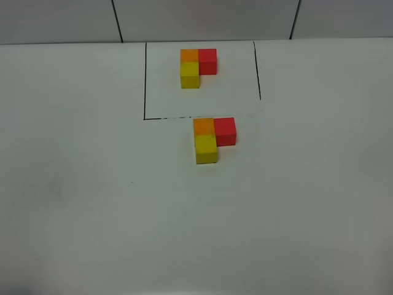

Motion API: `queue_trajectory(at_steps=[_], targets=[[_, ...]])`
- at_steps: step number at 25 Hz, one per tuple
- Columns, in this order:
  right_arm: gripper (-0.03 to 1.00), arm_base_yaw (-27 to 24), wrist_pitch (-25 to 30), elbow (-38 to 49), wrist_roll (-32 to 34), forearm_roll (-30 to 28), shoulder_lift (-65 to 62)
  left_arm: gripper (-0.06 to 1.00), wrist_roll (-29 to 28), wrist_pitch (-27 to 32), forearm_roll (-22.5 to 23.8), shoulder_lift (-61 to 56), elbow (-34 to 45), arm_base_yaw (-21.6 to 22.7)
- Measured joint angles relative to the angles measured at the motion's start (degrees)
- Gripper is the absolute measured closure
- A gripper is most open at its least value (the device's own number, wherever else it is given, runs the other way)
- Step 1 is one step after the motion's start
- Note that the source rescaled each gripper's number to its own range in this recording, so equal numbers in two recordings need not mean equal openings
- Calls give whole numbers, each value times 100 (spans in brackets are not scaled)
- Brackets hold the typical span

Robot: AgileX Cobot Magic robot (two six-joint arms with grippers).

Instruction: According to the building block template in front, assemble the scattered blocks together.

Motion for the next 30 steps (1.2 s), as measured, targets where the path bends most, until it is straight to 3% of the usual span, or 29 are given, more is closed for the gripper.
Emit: queue_trajectory(at_steps=[30], targets=[[16, -331, 0, 0, -13, 20, 0, 85, 0, 0, 0, 0, 0, 0]])
